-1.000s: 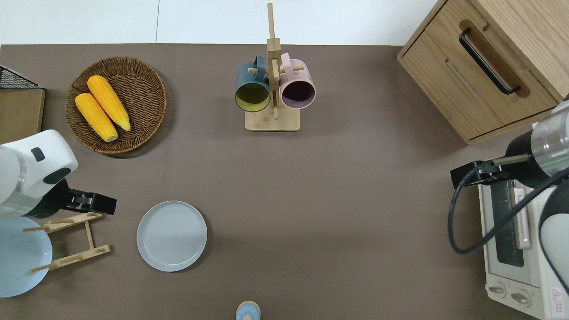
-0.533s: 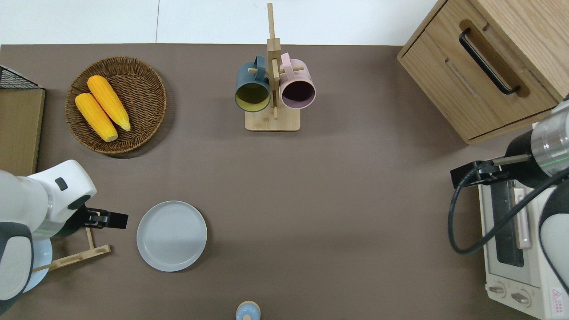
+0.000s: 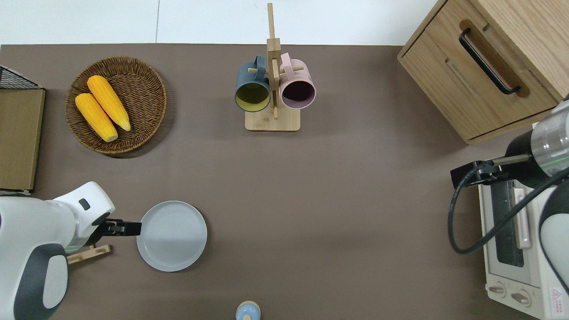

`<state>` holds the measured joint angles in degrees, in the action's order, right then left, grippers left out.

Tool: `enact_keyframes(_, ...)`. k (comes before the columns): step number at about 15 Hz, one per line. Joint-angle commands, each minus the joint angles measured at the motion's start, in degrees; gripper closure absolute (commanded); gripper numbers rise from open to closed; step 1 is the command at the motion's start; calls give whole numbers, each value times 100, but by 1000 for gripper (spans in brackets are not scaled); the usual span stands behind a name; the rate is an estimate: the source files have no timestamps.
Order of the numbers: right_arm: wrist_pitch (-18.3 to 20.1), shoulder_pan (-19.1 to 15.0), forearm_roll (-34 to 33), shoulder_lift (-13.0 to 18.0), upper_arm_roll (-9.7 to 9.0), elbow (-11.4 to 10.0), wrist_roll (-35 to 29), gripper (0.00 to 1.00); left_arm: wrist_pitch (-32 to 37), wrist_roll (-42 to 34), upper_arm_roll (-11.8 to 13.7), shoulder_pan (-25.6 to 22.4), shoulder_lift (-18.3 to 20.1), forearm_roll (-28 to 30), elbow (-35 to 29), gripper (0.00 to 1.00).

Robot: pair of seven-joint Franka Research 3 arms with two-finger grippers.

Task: Pick gray plate from table and place it on lower plate rack with left arm
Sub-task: 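Close the left gripper on the gray plate's rim nearest the robot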

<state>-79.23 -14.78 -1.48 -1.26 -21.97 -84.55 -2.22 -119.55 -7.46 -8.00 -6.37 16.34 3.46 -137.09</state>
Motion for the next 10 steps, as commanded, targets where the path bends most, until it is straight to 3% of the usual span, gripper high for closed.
enact_keyframes(1, 74, -139, -37, 12, -124, 43, -68, 17, -910, -28, 27, 4, 221, 164, -818, 7)
enact_keyframes(10, 66, -139, -37, 12, -124, 43, -68, 17, -1781, -19, 27, 4, -60, 269, -1346, 9)
